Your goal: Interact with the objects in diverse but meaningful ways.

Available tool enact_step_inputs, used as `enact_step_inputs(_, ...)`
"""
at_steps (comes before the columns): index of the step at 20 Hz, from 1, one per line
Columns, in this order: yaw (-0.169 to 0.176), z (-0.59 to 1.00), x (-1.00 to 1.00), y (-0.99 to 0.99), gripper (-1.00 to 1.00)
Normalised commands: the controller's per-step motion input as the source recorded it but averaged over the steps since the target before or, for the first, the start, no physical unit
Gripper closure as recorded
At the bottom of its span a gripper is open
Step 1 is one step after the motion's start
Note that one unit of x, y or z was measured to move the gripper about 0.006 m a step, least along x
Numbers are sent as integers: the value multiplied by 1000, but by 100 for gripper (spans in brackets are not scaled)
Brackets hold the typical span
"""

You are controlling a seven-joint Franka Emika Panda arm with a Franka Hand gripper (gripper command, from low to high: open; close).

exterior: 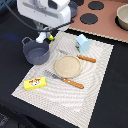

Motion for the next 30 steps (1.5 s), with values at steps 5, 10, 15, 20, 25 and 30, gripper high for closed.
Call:
enact_step_inputs(5,-55,-141,-311,-193,100)
enact_step_inputs(10,-50,211,-1,47,-100)
enact_step_inputs(15,-7,21,-96,7,-100)
enact_step_inputs(20,0,17,-134,1,-100)
enact_step_inputs(25,-108,322,-46,-89,-100)
enact_step_inputs(30,-278,67,-181,-257,-100)
